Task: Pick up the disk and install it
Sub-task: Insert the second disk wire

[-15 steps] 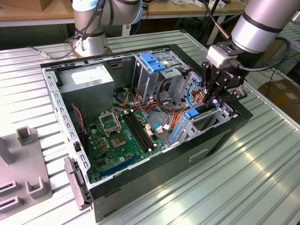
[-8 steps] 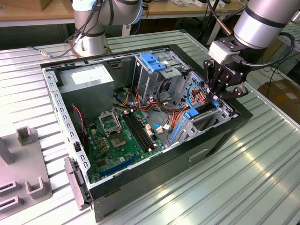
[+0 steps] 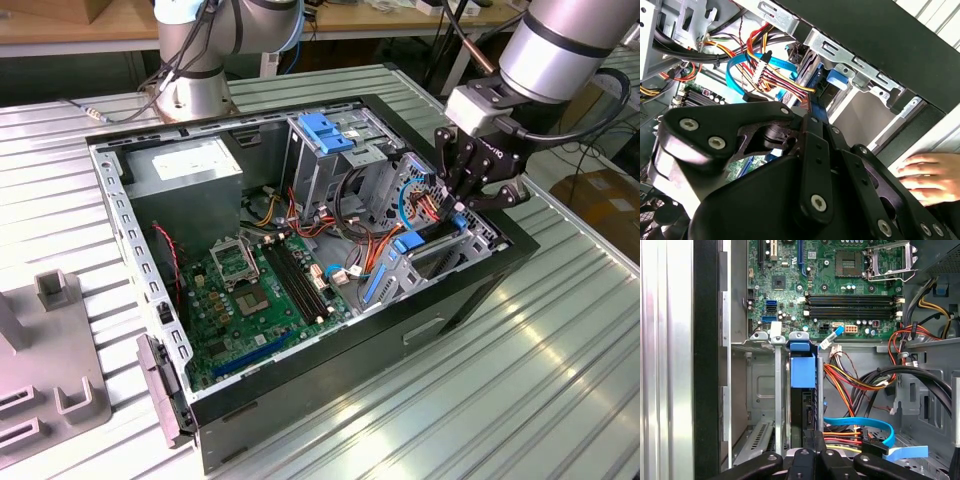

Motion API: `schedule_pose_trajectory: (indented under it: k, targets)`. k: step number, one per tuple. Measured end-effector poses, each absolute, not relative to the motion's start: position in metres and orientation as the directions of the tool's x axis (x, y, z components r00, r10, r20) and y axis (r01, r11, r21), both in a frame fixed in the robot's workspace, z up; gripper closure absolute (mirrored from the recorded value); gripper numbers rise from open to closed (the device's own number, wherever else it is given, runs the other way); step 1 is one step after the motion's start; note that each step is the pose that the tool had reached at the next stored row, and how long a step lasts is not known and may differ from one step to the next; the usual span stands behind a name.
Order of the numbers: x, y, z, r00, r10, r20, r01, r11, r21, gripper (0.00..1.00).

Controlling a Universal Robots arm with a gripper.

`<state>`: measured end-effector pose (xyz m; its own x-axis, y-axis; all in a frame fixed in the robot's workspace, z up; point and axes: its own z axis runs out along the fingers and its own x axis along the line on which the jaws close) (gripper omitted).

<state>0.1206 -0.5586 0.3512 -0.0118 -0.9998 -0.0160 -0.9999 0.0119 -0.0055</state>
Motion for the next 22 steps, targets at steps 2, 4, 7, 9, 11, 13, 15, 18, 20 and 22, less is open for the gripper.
schedule_pose_trajectory:
  k: [2, 4, 7, 9, 11, 13, 15, 18, 20, 22]
  targets:
    - [0.121, -0.559, 0.351, -0.012, -1.000, -0.016, -1.000, 0.012, -0.006, 0.90]
    - [0.121, -0.559, 0.351, -0.012, -1.000, -0.016, -1.000, 0.012, -0.006, 0.90]
    - [0.121, -0.559, 0.351, -0.012, -1.000, -0.016, -1.000, 0.012, -0.006, 0.90]
    - [0.121, -0.559, 0.351, -0.012, -1.000, -0.016, -1.000, 0.012, -0.006, 0.90]
    - [0.121, -0.559, 0.352, -0.012, -1.000, -0.016, -1.000, 0.012, -0.006, 0.90]
    - [0.121, -0.559, 0.354, -0.012, -1.000, -0.016, -1.000, 0.012, -0.006, 0.90]
    - [0.121, -0.559, 0.359, -0.012, -1.000, -0.016, -1.000, 0.012, -0.006, 0.90]
    - [0.121, -0.559, 0.366, -0.012, -1.000, -0.016, -1.000, 0.012, -0.006, 0.90]
    - [0.121, -0.559, 0.369, -0.012, -1.000, -0.016, -1.000, 0.012, -0.005, 0.90]
    - [0.121, -0.559, 0.370, -0.012, -1.000, -0.016, -1.000, 0.012, -0.005, 0.90]
